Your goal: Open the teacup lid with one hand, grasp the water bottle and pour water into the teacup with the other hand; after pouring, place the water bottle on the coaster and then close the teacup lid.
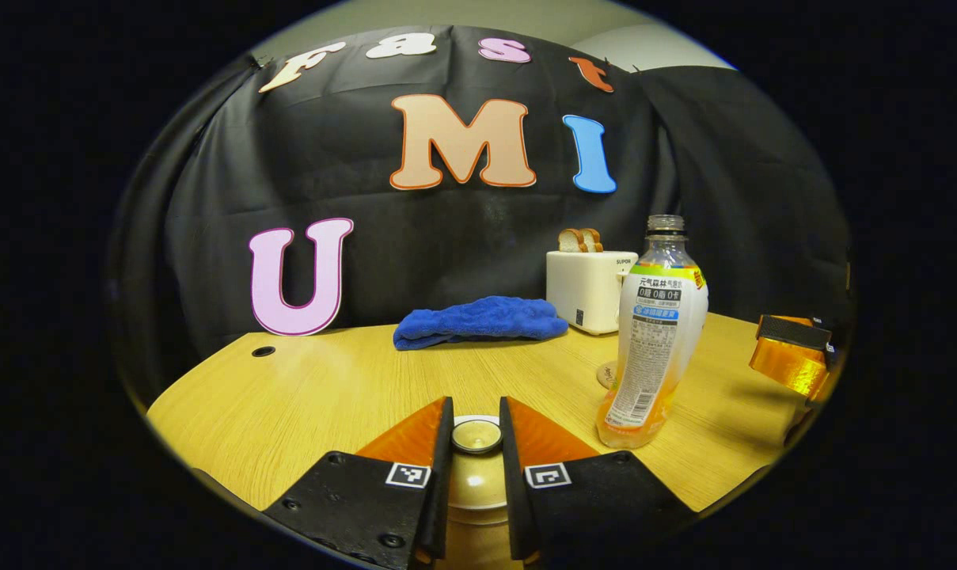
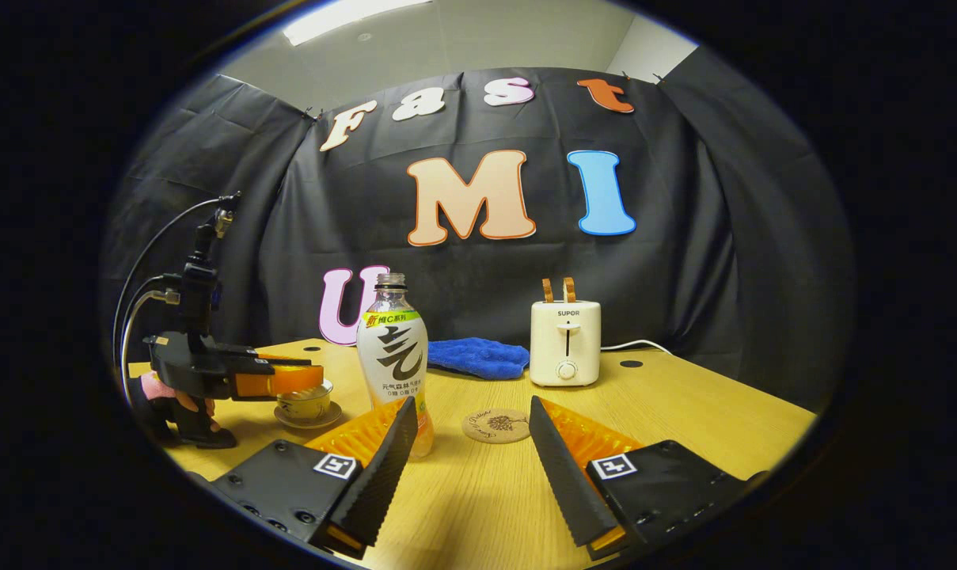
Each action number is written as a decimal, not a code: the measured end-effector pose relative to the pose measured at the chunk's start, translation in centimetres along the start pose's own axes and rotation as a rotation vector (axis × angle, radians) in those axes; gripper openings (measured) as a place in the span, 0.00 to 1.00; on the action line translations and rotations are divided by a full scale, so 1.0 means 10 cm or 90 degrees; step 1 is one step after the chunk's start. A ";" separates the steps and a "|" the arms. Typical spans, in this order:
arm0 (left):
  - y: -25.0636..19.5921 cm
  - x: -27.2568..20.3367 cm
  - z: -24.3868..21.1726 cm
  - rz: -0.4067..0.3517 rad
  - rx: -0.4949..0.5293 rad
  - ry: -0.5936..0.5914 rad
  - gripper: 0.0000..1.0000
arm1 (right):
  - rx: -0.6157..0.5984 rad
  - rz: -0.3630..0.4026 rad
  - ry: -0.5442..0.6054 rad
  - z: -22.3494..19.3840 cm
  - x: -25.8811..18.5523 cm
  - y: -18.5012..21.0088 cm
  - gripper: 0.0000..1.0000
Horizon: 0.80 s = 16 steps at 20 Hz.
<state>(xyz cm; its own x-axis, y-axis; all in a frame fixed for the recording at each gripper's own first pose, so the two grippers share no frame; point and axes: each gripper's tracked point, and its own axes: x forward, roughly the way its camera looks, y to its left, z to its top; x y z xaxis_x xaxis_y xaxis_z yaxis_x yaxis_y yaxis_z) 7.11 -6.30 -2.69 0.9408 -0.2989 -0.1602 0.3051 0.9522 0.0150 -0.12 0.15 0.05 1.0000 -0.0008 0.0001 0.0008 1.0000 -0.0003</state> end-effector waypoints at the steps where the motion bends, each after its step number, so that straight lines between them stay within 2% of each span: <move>1: 0.00 0.00 0.01 -0.001 -0.001 -0.002 0.28 | 0.000 0.000 0.000 0.00 0.00 0.00 0.91; 10: 0.13 -0.14 0.10 0.033 -0.022 -0.049 0.27 | 0.000 0.000 0.000 0.00 0.00 0.00 0.91; 11: 0.15 -0.16 0.09 0.038 -0.020 -0.049 0.27 | 0.000 0.000 0.000 0.00 0.00 0.00 0.94; 14: 0.25 -0.27 0.08 0.058 -0.019 -0.052 0.27 | 0.000 0.000 0.000 0.00 0.00 0.00 0.91; 16: 0.32 -0.35 0.09 0.072 -0.016 -0.058 0.27 | 0.000 0.007 0.000 0.00 0.01 0.02 0.94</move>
<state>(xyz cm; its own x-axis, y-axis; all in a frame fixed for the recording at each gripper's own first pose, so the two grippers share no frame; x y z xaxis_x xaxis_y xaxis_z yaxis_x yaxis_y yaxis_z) 4.90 -2.25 -1.20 0.9786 -0.1936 -0.0691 0.1942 0.9810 0.0029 -0.07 0.39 0.10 0.9999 0.0103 0.0007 -0.0103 0.9999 0.0003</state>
